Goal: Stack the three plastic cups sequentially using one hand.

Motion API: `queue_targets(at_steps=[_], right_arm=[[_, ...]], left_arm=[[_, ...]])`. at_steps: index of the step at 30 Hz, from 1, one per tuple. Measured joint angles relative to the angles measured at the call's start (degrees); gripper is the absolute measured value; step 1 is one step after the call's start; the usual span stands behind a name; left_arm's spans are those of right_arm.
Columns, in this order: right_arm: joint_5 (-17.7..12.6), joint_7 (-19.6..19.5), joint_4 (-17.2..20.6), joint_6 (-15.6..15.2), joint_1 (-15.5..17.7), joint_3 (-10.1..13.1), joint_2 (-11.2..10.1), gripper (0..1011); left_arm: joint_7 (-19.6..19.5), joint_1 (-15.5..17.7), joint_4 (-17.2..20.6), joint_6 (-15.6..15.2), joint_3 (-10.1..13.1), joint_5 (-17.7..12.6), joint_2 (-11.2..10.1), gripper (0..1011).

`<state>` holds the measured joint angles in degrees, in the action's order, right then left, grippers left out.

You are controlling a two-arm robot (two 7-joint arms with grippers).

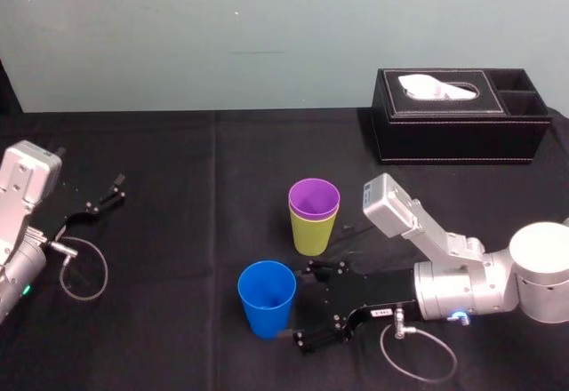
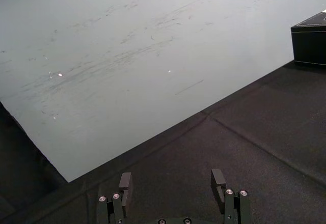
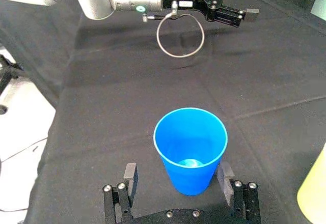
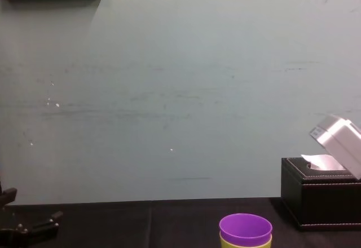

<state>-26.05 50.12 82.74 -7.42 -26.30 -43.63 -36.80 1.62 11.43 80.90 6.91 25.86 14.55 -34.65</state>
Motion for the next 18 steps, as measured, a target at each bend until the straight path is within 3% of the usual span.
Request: queue_targets(at_steps=[18], right_arm=[[2.15, -1.63, -2.2, -1.54, -2.95, -1.94, 3.48, 1003]], left_arm=[[0.0, 0.0, 0.0, 0.0, 0.0, 0.0, 0.0, 1011]])
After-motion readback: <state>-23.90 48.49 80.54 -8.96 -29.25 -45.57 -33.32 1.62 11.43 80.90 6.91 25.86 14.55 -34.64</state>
